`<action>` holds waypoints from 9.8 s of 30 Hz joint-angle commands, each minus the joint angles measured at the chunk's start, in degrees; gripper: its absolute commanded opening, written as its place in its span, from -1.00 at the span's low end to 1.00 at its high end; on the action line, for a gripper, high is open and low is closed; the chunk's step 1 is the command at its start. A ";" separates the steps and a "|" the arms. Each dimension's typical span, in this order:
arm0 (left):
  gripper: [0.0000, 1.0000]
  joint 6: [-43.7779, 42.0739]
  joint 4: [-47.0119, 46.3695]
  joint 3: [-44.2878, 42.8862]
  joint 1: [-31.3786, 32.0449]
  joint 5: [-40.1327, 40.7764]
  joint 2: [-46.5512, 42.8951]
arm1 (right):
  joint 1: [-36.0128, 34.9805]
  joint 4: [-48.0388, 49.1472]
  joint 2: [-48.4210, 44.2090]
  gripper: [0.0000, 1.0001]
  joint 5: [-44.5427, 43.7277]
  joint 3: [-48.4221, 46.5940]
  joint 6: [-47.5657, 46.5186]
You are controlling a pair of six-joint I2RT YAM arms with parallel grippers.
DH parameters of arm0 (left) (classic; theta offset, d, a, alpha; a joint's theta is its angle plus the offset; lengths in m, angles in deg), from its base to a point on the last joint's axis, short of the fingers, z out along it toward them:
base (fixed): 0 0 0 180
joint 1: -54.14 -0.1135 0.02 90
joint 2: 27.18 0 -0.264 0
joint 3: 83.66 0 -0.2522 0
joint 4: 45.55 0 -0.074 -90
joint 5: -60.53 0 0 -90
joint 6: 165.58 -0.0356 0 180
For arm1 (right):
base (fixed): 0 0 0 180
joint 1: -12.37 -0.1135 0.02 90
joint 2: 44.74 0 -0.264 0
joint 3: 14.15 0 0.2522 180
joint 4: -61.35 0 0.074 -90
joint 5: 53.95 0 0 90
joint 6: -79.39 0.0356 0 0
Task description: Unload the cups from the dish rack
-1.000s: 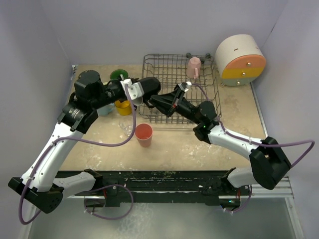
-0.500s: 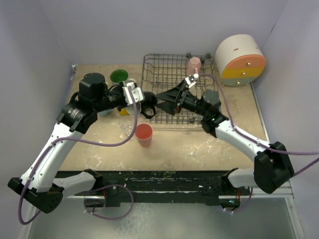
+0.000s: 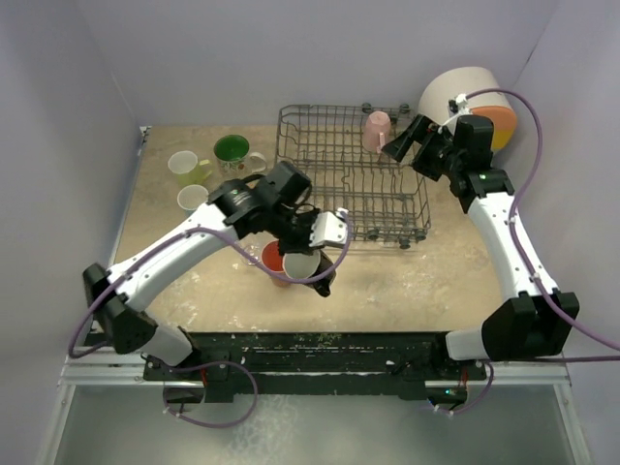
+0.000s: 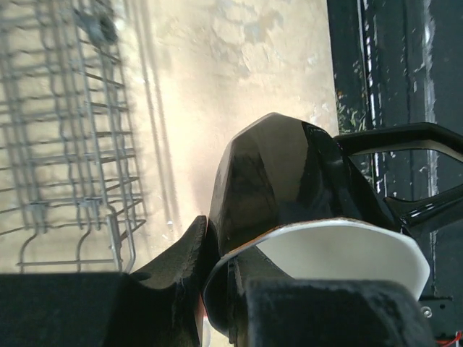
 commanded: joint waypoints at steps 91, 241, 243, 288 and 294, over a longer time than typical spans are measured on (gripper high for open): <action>0.99 4.55 -7.65 -7.95 -11.60 4.75 0.25 | -4.86 -2.78 65.91 -0.74 -27.21 -61.55 -23.54; -1.00 -9.11 0.17 -26.55 15.59 17.68 38.69 | -0.20 -16.79 -14.88 0.84 -28.22 3.52 -7.46; -1.00 -9.35 0.76 -27.77 15.99 18.79 40.86 | -0.04 -16.42 -14.80 0.84 -27.53 3.89 -7.26; 0.99 11.28 -45.98 3.85 -2.69 34.70 -7.94 | 0.05 6.51 -29.00 1.00 -42.28 24.27 -13.22; 0.99 24.63 -46.18 25.77 -25.42 22.54 -22.74 | 0.05 21.82 -37.92 1.00 -43.95 39.45 -19.00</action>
